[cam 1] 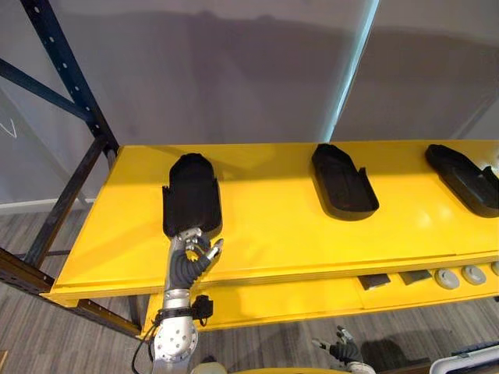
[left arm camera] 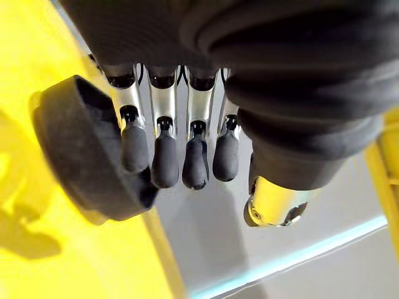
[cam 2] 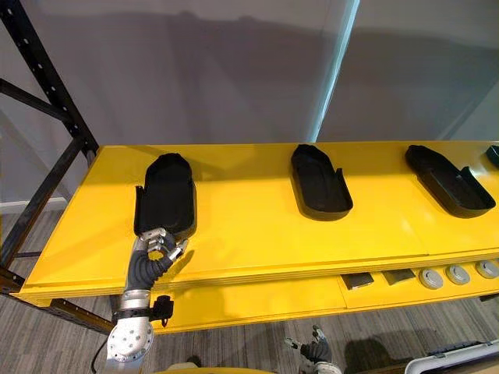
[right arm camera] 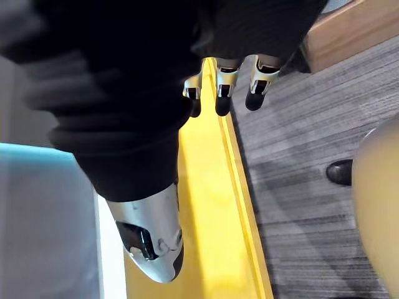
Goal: Walk over and take plastic housings, then place them on the shelf
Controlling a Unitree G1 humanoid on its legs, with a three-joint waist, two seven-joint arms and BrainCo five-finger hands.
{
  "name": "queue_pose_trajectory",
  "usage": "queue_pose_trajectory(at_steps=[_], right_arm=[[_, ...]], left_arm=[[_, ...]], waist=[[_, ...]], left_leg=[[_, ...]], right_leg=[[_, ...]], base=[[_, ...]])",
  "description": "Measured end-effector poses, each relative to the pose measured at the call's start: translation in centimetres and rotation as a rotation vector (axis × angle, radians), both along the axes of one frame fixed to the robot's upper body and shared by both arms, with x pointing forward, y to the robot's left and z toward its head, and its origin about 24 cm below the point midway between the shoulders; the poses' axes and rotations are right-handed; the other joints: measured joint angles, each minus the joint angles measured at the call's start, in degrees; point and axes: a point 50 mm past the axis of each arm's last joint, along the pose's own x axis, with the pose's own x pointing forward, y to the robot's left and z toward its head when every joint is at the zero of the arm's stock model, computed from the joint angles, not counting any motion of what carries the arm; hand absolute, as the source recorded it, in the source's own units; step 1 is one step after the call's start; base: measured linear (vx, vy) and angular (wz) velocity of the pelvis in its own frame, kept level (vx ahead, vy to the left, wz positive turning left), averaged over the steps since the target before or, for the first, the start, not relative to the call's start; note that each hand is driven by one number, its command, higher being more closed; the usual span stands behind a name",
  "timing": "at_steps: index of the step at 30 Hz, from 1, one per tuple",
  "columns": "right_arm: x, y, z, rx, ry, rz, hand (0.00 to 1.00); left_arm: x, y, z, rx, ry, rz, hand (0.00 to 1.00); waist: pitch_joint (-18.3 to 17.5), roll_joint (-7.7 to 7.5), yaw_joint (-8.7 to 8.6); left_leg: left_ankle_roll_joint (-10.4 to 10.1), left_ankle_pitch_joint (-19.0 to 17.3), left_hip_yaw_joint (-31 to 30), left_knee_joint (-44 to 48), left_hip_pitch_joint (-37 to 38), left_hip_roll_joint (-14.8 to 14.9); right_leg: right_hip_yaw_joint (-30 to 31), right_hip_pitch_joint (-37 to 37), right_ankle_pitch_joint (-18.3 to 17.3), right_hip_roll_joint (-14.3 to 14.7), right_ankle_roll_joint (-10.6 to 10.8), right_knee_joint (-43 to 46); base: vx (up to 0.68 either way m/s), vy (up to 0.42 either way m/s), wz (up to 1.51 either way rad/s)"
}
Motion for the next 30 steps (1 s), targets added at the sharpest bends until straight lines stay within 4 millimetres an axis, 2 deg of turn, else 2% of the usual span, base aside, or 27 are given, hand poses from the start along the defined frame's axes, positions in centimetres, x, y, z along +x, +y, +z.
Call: queue_pose_trajectory(at_steps=[4, 11, 14, 19, 23, 24, 25, 30], right_arm=[[0.0, 0.1, 0.1, 0.001, -0.009, 0.002, 0.0], [0.1, 0.2, 0.2, 0.003, -0.013, 0.001, 0.0], [0.2, 0.1, 0.3, 0.0, -0.019, -0.001, 0.0], [0.2, -0.1, 0.3, -0.004, -0.016, -0.005, 0.0], [0.1, -0.3, 0.2, -0.006, -0.01, -0.012, 0.0], [-0.1, -0.6, 0.0, -0.01, 0.006, -0.026, 0.0], [0.1, -0.6, -0.1, -0.006, 0.01, -0.025, 0.0], [0.1, -0.4, -0.2, 0.0, 0.018, -0.025, 0.0]], left_arm=[[0.3, 0.4, -1.3, 0.022, 0.069, 0.024, 1.0], [2.4, 0.9, -1.3, 0.027, 0.06, 0.065, 1.0], [3.1, 1.3, -2.2, 0.039, 0.094, 0.088, 1.0], [3.9, 1.6, -3.3, 0.055, 0.15, 0.106, 1.0], [4.6, 2.3, -3.4, 0.059, 0.149, 0.144, 1.0], [5.7, 2.9, -3.6, 0.065, 0.152, 0.173, 1.0], [5.8, 3.3, -3.5, 0.078, 0.15, 0.181, 1.0], [6.3, 3.7, -3.4, 0.102, 0.146, 0.179, 1.0]], waist=[[0.1, -0.32, 0.03], [0.0, -0.37, -0.1], [-0.2, 0.13, -0.1], [-0.7, 0.51, -0.2], [-0.9, 0.76, -0.27], [-1.6, 1.13, -0.91], [-1.7, 0.98, -1.72], [-2.1, 0.2, -1.74]], left_leg=[[0.0, -1.4, 0.1, 2.1, -0.8, 0.3], [0.0, -1.9, 0.3, 3.0, -1.2, 0.4], [-0.2, -1.7, 0.9, 2.4, -0.1, 0.4], [-0.3, 1.0, 1.4, -2.5, 2.2, -0.7], [-0.7, 3.4, 1.2, -7.2, 4.2, -1.2], [-0.4, 6.7, 0.6, -13.4, 6.4, -2.1], [-0.3, 7.2, 0.5, -14.4, 6.7, -2.4], [-0.3, 7.2, 0.5, -14.4, 6.6, -2.7]], right_leg=[[0.1, 0.0, 0.1, 0.0, -0.2, 0.2], [0.4, 0.0, 0.0, -0.1, -0.2, 0.0], [0.9, 0.0, 0.0, -0.6, -0.2, 0.0], [1.1, -0.1, 0.0, -1.0, -0.2, -0.5], [1.0, -0.2, 0.0, -0.8, -0.2, -0.7], [0.6, -0.9, 0.0, -0.7, -0.2, -0.8], [0.4, -0.9, 0.0, -0.8, -0.2, -0.9], [0.6, -0.7, 0.2, -1.0, -0.1, -1.5]], base=[[0.0, 0.0, 0.0], [0.01, 0.004, -0.01], [0.05, 0.011, -0.09], [0.01, -0.002, -0.03], [0.0, -0.018, 0.02], [-0.01, -0.018, 0.12], [-0.01, -0.018, 0.13], [0.0, 0.005, 0.01]])
